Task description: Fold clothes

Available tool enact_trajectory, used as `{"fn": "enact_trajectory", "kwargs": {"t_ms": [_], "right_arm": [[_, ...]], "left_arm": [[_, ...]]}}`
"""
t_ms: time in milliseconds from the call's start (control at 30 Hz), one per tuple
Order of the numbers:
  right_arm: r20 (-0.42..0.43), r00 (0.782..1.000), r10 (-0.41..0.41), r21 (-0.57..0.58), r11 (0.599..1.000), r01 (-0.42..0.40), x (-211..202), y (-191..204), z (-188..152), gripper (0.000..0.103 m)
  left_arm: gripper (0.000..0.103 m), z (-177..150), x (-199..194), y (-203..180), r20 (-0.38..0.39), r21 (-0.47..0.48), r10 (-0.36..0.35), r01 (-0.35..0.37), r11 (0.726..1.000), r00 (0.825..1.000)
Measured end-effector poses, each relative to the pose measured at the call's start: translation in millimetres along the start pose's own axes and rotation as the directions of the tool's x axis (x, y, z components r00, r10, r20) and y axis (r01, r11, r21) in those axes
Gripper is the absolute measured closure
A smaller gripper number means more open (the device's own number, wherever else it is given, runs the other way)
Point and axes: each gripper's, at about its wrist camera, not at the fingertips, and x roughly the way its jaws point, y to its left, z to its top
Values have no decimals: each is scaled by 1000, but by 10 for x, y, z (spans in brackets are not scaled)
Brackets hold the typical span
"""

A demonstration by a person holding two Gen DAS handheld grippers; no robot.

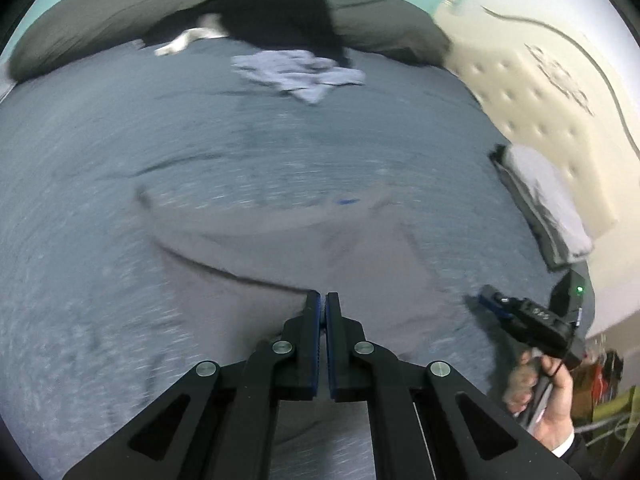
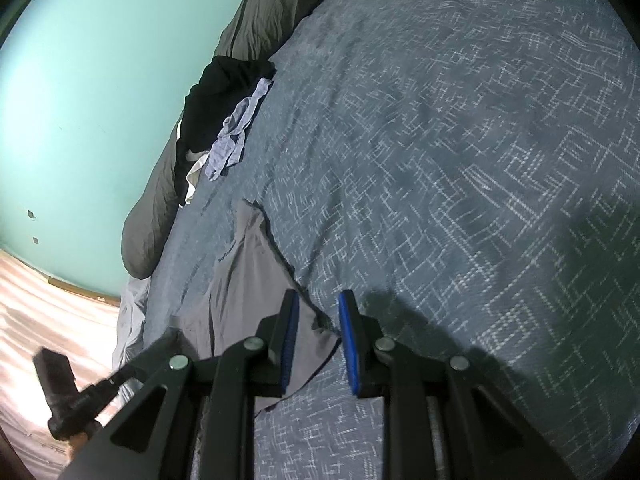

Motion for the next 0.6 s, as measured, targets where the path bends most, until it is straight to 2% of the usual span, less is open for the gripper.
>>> {"fn": "enact_trajectory", "kwargs": {"t_ms": [133, 300, 467, 600], "right_arm": [[-2, 1000, 18, 23, 1000, -18, -36, -66, 30, 83], [2, 999, 32, 47, 998, -32, -89, -145, 82, 83], [-3, 999, 40, 74, 996, -40, -97, -223, 132, 83], [-11, 998, 54, 67, 996, -53, -83, -208, 141, 83]], "left_arm": [[101, 69, 298, -534, -46, 64, -26, 29, 998, 999], [101, 27, 727, -988, -111, 103, -43, 55, 993, 993], [101, -69, 1119, -1229, -179, 103, -44, 63, 993, 983], [100, -140, 1296, -1234, -216, 89, -31, 51, 995, 976]]}}
